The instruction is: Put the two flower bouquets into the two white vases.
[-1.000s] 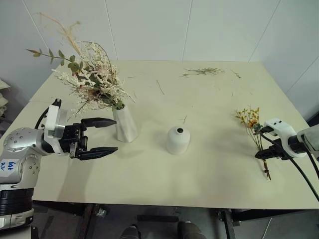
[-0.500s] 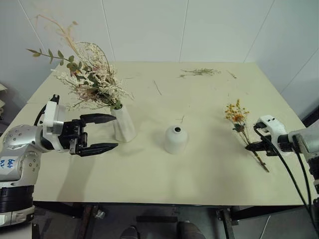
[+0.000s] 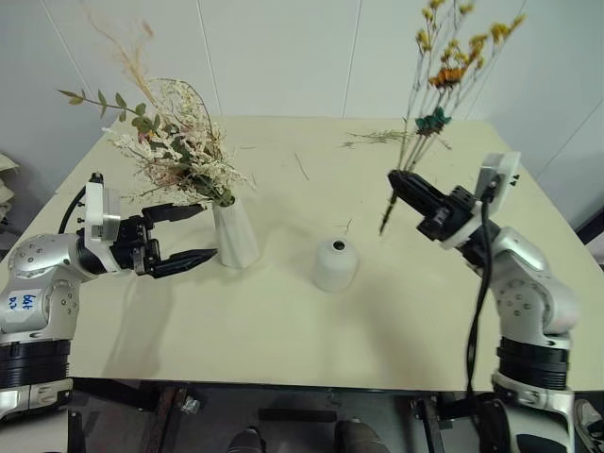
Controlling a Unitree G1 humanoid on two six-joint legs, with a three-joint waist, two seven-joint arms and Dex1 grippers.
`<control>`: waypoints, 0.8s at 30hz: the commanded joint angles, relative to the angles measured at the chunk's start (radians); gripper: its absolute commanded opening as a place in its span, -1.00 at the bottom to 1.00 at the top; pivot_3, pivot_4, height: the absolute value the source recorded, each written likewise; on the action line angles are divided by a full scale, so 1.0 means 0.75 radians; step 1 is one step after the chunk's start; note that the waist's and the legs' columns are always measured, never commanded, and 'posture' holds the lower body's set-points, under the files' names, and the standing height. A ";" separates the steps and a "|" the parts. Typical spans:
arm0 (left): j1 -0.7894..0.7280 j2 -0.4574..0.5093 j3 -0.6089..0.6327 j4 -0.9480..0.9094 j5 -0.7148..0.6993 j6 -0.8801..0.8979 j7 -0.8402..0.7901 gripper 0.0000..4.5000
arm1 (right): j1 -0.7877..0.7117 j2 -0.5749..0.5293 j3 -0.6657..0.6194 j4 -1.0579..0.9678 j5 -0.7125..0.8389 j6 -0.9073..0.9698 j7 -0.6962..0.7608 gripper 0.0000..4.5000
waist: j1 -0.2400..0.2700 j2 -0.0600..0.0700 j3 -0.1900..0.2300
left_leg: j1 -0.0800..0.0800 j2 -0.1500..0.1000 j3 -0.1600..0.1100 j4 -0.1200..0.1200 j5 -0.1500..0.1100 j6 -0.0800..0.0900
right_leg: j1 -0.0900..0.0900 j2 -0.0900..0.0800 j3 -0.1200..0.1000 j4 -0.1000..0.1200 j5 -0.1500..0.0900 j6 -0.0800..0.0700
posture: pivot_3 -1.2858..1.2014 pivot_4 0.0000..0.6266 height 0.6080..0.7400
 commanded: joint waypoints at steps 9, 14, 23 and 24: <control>-0.005 -0.062 0.011 0.000 0.014 -0.030 0.081 0.83 | 0.016 0.147 0.253 0.103 -0.155 -0.362 0.025 -1.00 | -0.002 0.000 0.000 | 0.000 0.000 0.000 -0.002 0.000 0.000 | -0.001 0.000 0.000 0.000 0.000 0.000 | 0.03 -0.52 1.00; 0.028 -0.049 -0.015 -0.035 0.021 -0.018 0.057 0.83 | 0.035 0.158 0.272 0.127 -0.156 -0.404 0.018 -1.00 | -0.003 0.000 0.000 | 0.000 0.000 0.000 -0.001 0.000 0.000 | -0.001 0.000 0.000 0.001 0.000 0.000 | 0.03 -0.52 1.00; 0.007 -0.056 -0.047 -0.028 0.032 -0.020 0.051 0.83 | 0.056 0.130 0.252 0.082 -0.110 -0.375 0.011 -1.00 | -0.003 0.000 0.000 | 0.000 0.000 -0.001 -0.002 0.000 0.000 | -0.001 0.000 0.000 0.001 0.000 -0.001 | 0.03 -0.52 1.00; 0.005 -0.057 -0.048 -0.027 0.032 -0.020 0.051 0.83 | 0.055 0.127 0.249 0.077 -0.105 -0.372 0.007 -1.00 | -0.003 0.000 0.000 | 0.000 0.000 -0.001 -0.002 0.000 0.000 | -0.001 0.000 0.000 0.001 0.000 -0.001 | 0.03 -0.52 1.00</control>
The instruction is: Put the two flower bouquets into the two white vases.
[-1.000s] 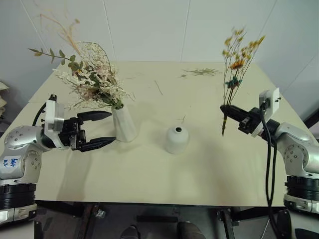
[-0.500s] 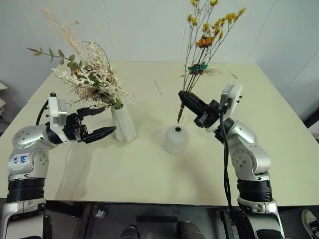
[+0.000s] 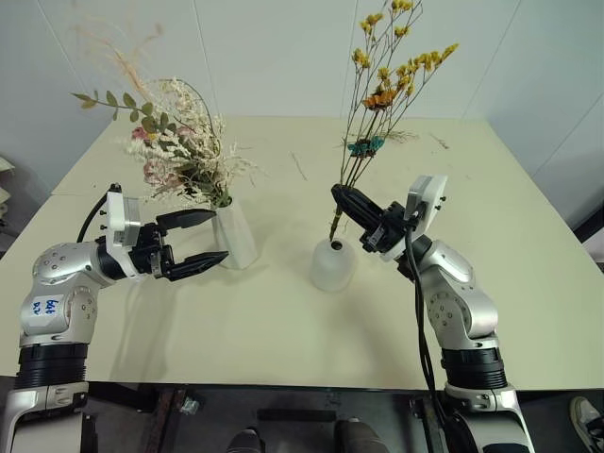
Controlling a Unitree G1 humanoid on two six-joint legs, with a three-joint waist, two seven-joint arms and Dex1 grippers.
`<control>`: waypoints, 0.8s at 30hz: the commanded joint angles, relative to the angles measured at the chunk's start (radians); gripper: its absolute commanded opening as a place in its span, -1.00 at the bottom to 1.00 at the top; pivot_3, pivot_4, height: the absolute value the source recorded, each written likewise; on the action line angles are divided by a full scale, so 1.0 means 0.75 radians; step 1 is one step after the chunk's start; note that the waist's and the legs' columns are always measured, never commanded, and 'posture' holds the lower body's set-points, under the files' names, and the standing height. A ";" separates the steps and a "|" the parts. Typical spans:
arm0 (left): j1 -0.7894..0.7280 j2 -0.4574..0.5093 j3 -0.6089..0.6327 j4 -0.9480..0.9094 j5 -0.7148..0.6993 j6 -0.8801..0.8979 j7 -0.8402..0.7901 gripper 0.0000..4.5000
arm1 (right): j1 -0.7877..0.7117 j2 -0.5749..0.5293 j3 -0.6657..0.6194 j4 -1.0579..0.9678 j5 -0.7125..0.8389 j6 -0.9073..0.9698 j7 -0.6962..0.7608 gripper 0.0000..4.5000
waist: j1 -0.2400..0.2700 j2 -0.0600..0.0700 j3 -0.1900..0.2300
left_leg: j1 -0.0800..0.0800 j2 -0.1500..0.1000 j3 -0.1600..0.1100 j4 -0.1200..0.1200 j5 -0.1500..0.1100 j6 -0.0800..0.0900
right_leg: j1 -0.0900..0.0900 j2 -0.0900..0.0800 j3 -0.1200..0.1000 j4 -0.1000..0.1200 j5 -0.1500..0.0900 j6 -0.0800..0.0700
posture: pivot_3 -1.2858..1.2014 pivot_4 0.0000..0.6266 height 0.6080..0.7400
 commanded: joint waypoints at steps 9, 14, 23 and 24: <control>-0.049 0.012 -0.012 -0.009 0.010 -0.023 -0.012 0.83 | -0.027 -0.023 -0.032 -0.154 0.115 0.070 -0.052 -1.00 | 0.000 0.000 0.000 | 0.000 0.000 0.000 0.000 0.000 0.000 | 0.000 0.000 0.000 0.000 0.000 0.000 | 0.03 -0.52 1.00; -0.069 0.015 -0.016 0.007 0.015 -0.027 -0.018 0.83 | 0.023 -0.024 -0.022 -0.147 0.103 0.061 -0.044 -1.00 | 0.001 0.000 0.000 | 0.000 0.000 0.000 0.000 0.000 0.000 | 0.000 0.000 0.000 -0.001 0.000 0.000 | 0.03 -0.52 1.00; -0.077 0.016 -0.018 0.012 0.020 -0.023 -0.025 0.83 | 0.063 -0.015 -0.023 -0.070 0.056 -0.012 -0.036 -1.00 | 0.000 0.000 0.000 | 0.000 0.000 0.000 -0.002 0.000 0.000 | 0.000 0.000 0.000 -0.002 0.000 0.000 | 0.03 -0.52 1.00; -0.077 0.017 -0.018 0.011 0.020 -0.022 -0.026 0.83 | 0.066 -0.015 -0.022 -0.063 0.053 -0.017 -0.034 -1.00 | 0.000 0.000 0.000 | 0.000 0.000 0.000 -0.002 0.000 0.000 | 0.000 0.000 0.000 -0.002 0.000 0.000 | 0.03 -0.52 1.00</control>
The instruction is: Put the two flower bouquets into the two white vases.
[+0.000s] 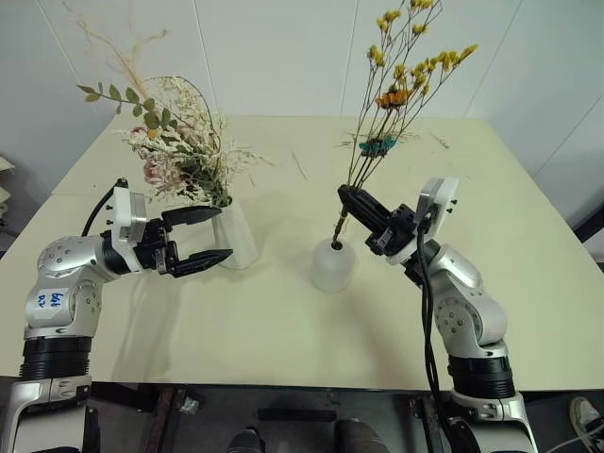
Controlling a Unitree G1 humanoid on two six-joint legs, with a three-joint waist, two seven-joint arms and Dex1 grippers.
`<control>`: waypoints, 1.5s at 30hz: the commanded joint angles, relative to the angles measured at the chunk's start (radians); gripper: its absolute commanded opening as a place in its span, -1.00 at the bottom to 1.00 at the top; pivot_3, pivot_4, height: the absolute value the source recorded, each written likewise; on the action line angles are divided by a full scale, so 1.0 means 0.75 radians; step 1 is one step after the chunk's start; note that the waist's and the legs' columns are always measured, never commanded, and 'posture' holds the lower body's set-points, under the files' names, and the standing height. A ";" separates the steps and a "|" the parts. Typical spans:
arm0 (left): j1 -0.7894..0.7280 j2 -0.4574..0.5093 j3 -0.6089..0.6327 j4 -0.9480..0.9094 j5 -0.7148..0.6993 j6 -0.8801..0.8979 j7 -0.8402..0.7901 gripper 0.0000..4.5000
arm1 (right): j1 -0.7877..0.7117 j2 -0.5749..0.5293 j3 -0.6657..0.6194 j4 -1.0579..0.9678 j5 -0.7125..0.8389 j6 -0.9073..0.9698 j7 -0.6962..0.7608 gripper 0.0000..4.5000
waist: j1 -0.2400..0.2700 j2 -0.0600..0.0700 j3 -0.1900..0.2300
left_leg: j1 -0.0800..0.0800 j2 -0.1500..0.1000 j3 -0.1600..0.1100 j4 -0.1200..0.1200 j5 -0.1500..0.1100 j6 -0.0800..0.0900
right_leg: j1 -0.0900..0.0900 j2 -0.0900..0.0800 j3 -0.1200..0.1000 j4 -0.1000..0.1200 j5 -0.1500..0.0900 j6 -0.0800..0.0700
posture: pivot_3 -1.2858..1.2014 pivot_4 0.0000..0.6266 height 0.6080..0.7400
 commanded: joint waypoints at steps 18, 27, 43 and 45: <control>-0.023 0.032 0.031 -0.023 -0.001 -0.012 0.003 0.83 | 0.079 0.007 0.104 0.070 -0.139 -0.227 0.076 -1.00 | -0.001 0.000 0.000 | 0.001 0.000 0.000 -0.002 0.000 -0.001 | 0.000 0.000 0.000 0.000 0.000 0.000 | 0.03 -0.52 1.00; -0.023 0.032 0.034 -0.022 -0.001 -0.013 0.010 0.83 | 0.081 0.005 0.139 0.094 -0.257 -0.382 0.064 -1.00 | -0.001 0.000 0.000 | 0.001 0.000 0.000 -0.003 0.001 -0.001 | 0.000 0.000 0.000 0.000 0.000 0.000 | 0.03 -0.52 1.00; -0.031 0.024 0.026 -0.010 0.001 -0.015 0.011 0.83 | 0.126 -0.002 0.110 0.177 -0.348 -0.532 -0.008 -0.41 | 0.000 0.000 0.000 | 0.001 0.000 0.000 -0.005 0.001 -0.001 | 0.000 0.000 0.000 -0.001 0.000 0.000 | 0.03 -0.52 1.00; -0.028 0.025 0.027 -0.009 0.002 -0.016 0.011 0.83 | 0.131 -0.030 0.102 0.139 -0.339 -0.516 0.004 -0.12 | 0.000 0.000 0.000 | 0.001 0.000 0.000 -0.005 0.001 -0.001 | 0.000 0.000 0.000 -0.001 0.000 0.000 | 0.03 -0.52 1.00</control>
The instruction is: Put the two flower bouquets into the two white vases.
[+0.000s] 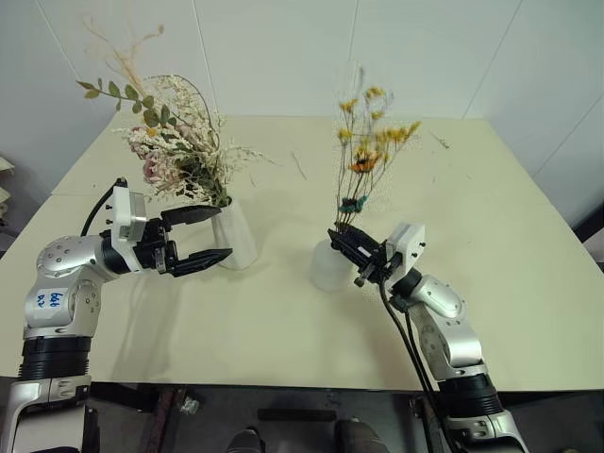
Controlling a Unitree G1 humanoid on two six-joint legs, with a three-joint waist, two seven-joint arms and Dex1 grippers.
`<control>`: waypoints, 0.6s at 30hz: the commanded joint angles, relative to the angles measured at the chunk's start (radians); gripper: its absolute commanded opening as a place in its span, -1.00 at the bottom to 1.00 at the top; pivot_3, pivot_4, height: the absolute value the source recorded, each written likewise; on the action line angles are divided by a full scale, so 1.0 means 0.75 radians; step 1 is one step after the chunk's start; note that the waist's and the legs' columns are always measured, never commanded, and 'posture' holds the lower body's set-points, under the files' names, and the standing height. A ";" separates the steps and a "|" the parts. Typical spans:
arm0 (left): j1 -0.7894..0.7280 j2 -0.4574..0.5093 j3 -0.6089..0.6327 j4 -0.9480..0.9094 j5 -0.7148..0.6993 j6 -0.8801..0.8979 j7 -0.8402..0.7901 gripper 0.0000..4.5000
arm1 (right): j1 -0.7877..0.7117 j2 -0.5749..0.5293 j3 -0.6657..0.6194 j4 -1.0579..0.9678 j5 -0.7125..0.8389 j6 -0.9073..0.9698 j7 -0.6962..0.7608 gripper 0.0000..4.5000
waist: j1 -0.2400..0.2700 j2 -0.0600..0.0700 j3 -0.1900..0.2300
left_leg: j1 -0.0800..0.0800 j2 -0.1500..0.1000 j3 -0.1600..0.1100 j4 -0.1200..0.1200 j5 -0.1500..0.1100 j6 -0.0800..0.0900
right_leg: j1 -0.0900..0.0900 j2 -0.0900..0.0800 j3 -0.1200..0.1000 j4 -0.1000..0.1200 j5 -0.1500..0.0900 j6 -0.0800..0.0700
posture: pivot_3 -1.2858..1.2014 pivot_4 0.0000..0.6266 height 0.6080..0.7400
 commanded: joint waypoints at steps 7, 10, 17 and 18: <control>-0.016 0.029 0.034 -0.002 0.004 -0.021 -0.004 0.83 | 0.006 -0.210 -0.100 -0.210 0.093 0.089 0.048 0.46 | 0.003 0.000 0.000 | 0.000 0.000 0.000 0.000 0.000 0.000 | 0.000 0.000 0.000 -0.001 0.000 0.000 | 0.03 -0.52 1.00; 0.016 0.070 0.059 0.011 0.009 -0.026 -0.029 0.83 | 0.090 -0.447 -0.203 -0.300 0.214 0.248 0.208 0.46 | 0.006 0.000 0.000 | 0.000 0.000 0.000 0.000 0.000 0.000 | 0.000 0.000 0.000 -0.001 0.000 0.000 | 0.03 -0.52 1.00; 0.112 0.188 0.118 0.031 -0.011 0.002 -0.100 0.83 | 0.187 -0.781 -0.325 -0.213 0.287 0.324 0.483 0.46 | 0.004 0.000 0.000 | 0.000 0.000 0.001 -0.004 -0.001 0.001 | 0.001 0.000 0.000 -0.009 0.000 0.000 | 0.03 -0.52 1.00; 0.118 0.197 0.125 0.034 -0.011 0.001 -0.101 0.83 | 0.180 -0.803 -0.330 -0.190 0.291 0.325 0.512 0.46 | 0.004 0.000 0.000 | 0.000 0.001 0.002 -0.004 -0.001 0.001 | 0.001 0.000 0.000 -0.009 0.000 0.000 | 0.03 -0.52 1.00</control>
